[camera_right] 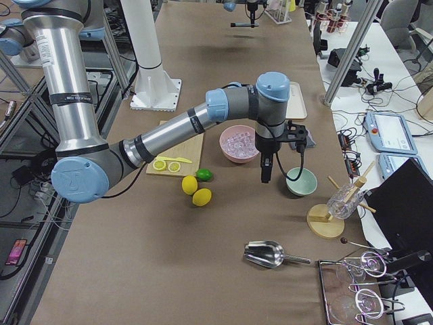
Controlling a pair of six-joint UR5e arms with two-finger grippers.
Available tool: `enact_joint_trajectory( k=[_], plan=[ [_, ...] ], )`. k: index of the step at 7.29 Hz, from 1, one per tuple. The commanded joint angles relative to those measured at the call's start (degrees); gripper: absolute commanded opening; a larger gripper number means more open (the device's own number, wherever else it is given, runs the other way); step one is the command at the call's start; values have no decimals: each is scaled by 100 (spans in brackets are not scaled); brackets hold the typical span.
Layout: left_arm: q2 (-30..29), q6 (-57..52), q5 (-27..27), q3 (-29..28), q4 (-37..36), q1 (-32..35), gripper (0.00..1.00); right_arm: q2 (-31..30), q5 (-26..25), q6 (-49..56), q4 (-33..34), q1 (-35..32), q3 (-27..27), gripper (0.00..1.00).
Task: Mash ice and strawberries in cup
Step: 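Lay the pestle flat on the table edge with the left gripper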
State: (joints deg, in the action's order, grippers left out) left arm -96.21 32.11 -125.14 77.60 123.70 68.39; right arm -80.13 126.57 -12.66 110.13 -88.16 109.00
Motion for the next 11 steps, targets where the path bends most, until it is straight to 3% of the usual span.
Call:
enact_joint_trajectory(
  k=[1, 9, 10, 11],
  plan=[
    [-38, 155, 7, -8, 32, -185, 0, 24, -53, 0, 0, 9, -1, 100],
    [-284, 102, 270, -360, 32, -423, 0, 33, -106, -9, 0, 71, -10, 100],
    [-284, 111, 279, -351, 41, -423, 25, 33, -106, -9, 0, 71, -10, 100],
    [-267, 111, 288, -360, 84, -423, 95, 33, -106, -9, 0, 71, -10, 100]
  ],
)
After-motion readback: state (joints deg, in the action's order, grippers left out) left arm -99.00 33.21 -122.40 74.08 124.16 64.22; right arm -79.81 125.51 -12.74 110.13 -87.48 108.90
